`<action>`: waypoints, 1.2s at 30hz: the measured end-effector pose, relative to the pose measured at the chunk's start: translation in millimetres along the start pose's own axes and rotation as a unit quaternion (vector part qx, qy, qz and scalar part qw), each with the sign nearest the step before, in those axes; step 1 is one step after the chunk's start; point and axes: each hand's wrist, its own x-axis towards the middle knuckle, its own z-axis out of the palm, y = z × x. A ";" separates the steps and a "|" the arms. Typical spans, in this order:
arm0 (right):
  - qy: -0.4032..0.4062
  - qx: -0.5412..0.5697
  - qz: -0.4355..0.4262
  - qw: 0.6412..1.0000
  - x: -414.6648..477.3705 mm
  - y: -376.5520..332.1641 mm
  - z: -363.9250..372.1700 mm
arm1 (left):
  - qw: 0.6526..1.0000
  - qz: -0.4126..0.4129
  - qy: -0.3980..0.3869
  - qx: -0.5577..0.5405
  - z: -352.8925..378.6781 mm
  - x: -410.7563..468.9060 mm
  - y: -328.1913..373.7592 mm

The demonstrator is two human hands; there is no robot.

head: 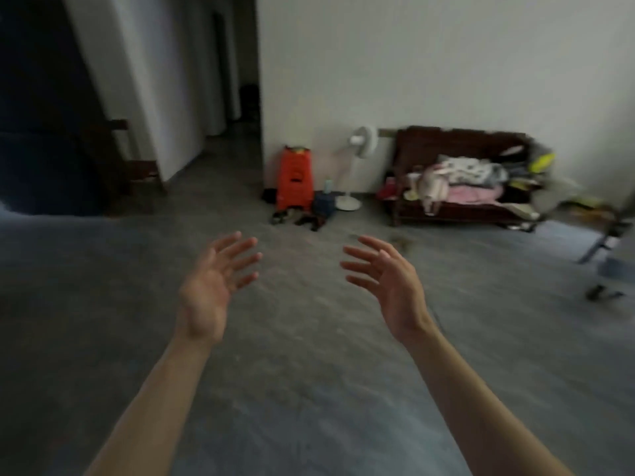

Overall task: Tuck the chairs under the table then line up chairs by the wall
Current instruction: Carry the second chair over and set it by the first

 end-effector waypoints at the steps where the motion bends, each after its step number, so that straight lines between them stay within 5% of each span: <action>1: 0.033 -0.008 -0.014 0.999 -1.5 -12.1 -28.0 | 0.999 -0.012 -0.039 -0.002 33.9 15.9 -14.4; 8: 0.233 -0.056 -0.098 0.966 -29.9 -80.0 -218.2 | 0.959 -0.078 -0.271 -0.013 262.0 73.4 -117.2; 13: 0.312 -0.086 -0.134 0.937 -23.1 -121.1 -342.6 | 0.924 -0.112 -0.364 -0.033 419.9 95.9 -183.5; 28: 0.439 -0.147 -0.170 0.870 65.2 -164.6 -622.4 | 0.851 -0.171 -0.490 -0.077 724.5 197.8 -366.5; 36: 0.572 -0.168 -0.209 0.775 93.2 -219.4 -767.1 | 0.775 -0.225 -0.580 -0.111 915.3 250.1 -466.7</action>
